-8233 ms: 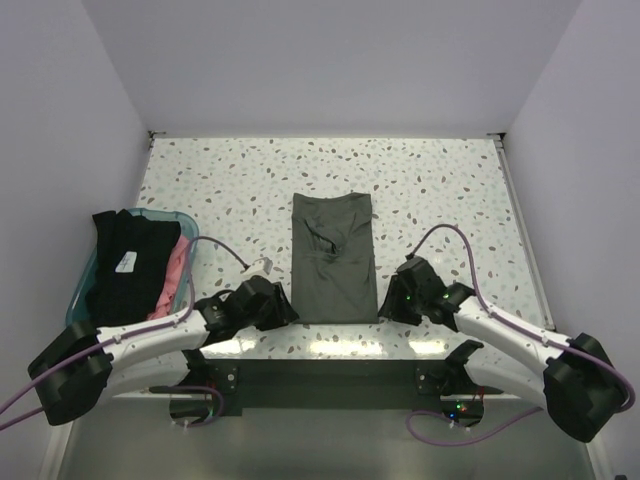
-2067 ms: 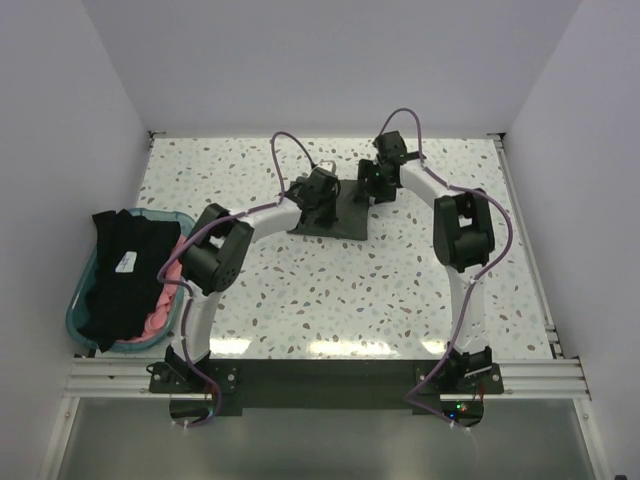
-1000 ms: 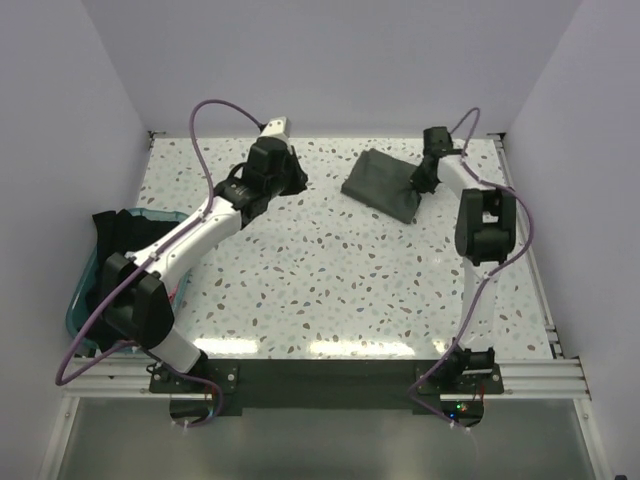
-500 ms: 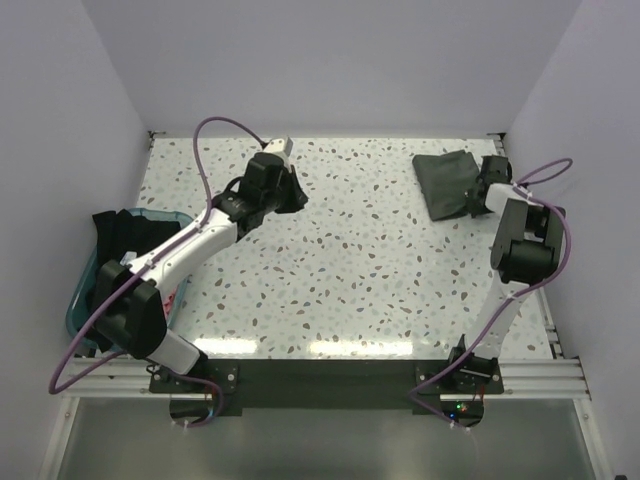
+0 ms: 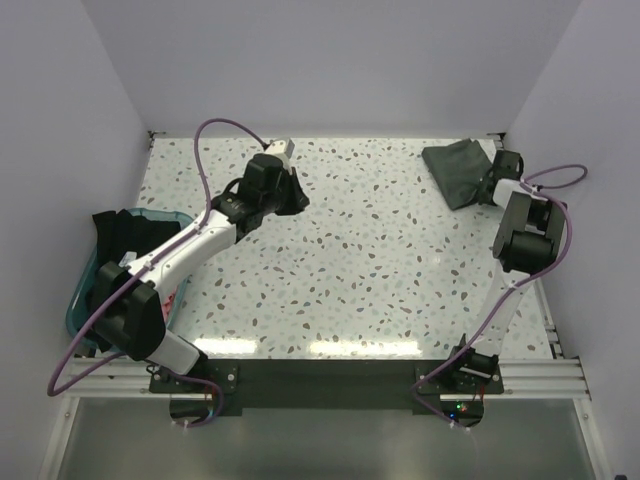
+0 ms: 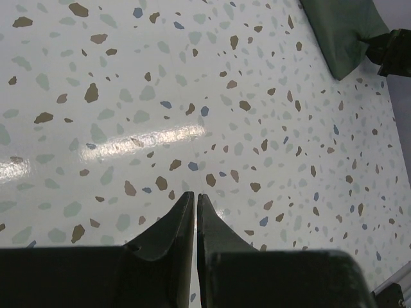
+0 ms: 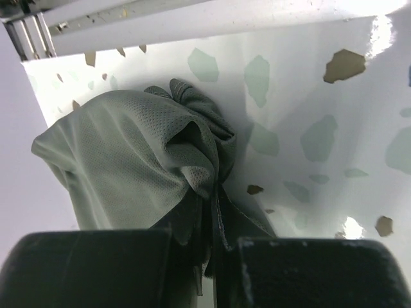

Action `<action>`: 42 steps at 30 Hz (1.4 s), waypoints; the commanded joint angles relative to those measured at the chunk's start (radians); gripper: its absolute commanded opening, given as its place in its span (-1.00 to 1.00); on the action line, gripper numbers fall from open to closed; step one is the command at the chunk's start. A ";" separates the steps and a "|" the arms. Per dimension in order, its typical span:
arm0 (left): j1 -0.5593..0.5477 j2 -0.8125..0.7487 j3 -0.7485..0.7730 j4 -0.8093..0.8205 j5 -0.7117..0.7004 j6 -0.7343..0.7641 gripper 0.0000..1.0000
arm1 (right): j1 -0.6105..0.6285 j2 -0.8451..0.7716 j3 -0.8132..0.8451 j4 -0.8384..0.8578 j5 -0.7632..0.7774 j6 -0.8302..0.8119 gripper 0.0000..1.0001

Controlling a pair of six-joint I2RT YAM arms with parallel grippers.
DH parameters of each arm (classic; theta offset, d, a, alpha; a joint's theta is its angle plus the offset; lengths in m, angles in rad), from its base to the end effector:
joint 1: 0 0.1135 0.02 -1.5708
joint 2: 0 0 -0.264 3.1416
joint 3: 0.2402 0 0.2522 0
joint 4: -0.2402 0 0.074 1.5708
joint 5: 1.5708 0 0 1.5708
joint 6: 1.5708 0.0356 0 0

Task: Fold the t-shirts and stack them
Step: Neatly place the folded tshirt to the corner, then reset both grippers

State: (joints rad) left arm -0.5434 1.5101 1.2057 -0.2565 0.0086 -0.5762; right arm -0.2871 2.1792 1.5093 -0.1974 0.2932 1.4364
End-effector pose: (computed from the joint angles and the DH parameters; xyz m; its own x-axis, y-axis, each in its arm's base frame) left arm 0.2981 -0.1804 0.3025 -0.6669 -0.2336 -0.7076 0.1907 0.8644 -0.4652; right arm 0.4479 -0.1430 0.1426 0.3483 0.8863 -0.3051 0.7851 -0.0981 0.6115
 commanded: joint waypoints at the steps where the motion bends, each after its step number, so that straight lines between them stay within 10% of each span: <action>1: 0.003 -0.013 0.009 0.019 0.007 0.038 -0.79 | -0.020 0.037 0.012 0.056 0.037 0.097 -1.00; 8: 0.003 -0.008 0.011 0.022 0.017 0.033 -0.80 | -0.021 0.010 0.006 0.061 -0.003 0.027 -0.88; 17: 0.003 -0.056 0.005 0.010 0.013 0.033 -0.78 | 0.003 -0.142 -0.032 -0.019 0.047 -0.183 0.97; 33: 0.003 -0.168 -0.092 0.023 -0.006 0.013 -0.69 | 0.147 -0.340 -0.193 -0.152 0.032 -0.402 0.97; 42: 0.003 -0.274 -0.253 0.062 -0.051 -0.024 -0.66 | 0.673 -0.479 -0.343 -0.201 0.135 -0.582 0.97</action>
State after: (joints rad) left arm -0.5434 1.3010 0.9909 -0.2428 -0.0036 -0.5735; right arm 0.2474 1.7737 1.2087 -0.3546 0.3557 0.9581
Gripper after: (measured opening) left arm 0.170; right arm 0.986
